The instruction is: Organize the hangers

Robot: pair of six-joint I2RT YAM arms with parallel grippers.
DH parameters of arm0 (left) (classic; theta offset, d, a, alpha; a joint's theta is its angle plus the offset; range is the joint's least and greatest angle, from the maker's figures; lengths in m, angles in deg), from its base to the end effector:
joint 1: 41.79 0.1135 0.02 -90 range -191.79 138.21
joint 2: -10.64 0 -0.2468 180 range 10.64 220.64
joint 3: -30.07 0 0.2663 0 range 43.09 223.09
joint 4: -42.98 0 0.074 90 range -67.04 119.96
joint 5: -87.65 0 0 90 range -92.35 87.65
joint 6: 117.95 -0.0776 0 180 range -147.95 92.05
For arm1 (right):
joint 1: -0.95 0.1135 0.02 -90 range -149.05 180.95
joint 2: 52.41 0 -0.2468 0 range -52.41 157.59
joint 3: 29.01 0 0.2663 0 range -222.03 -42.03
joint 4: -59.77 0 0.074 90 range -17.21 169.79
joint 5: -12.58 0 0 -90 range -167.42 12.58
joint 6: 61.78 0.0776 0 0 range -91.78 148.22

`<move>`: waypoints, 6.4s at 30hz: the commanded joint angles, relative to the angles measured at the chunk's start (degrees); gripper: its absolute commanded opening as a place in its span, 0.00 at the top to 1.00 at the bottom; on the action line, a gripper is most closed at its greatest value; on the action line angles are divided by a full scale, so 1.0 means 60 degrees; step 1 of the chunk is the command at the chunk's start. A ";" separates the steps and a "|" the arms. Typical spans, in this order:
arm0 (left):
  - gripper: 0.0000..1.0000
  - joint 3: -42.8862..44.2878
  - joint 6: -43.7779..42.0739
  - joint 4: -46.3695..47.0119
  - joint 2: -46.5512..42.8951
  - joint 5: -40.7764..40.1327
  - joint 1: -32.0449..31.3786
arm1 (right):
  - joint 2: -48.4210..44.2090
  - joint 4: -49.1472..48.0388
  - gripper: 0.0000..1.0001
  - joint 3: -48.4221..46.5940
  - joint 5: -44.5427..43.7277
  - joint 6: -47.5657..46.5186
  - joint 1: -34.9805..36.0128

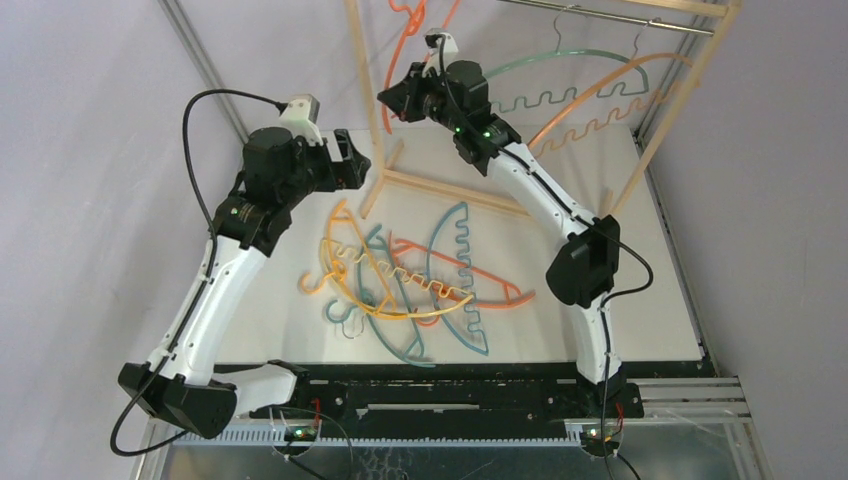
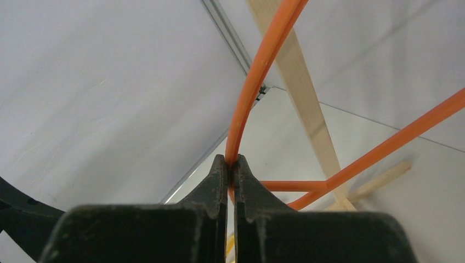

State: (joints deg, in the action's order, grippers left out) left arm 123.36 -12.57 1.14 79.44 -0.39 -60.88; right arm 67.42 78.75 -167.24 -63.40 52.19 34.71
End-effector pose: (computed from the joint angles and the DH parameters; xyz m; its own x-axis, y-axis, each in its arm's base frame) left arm 0.2994 -0.1064 0.4088 -0.3666 -0.1536 -0.9176 0.2702 0.9262 -0.2630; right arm 0.4424 0.3183 0.4101 -0.3085 0.2679 -0.9127 -0.6733 0.6163 0.4085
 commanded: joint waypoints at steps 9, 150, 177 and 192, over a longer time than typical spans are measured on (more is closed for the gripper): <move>0.06 -0.0099 -0.0228 -0.0059 -0.0580 0.0027 0.0369 | 0.0831 0.1198 0.63 -0.1637 -0.0582 -0.0002 0.0208; 1.00 -0.6748 0.4981 0.1595 -0.1353 0.0092 0.2298 | -0.5146 0.5158 0.34 0.5974 0.2102 -0.4473 0.2931; 1.00 -0.4214 0.4778 0.0408 -0.1652 0.1029 0.1092 | -0.2811 0.5875 0.33 0.3893 0.0633 -0.4577 0.4256; 1.00 -0.3280 0.5025 -0.0227 -0.2053 0.0993 0.0827 | -0.2555 0.5936 0.67 0.4068 0.0469 -0.4348 0.4219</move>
State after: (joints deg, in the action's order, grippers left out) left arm 100.12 16.65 -1.18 68.70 4.96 -55.51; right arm 52.19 114.59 -141.21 -62.50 25.94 59.89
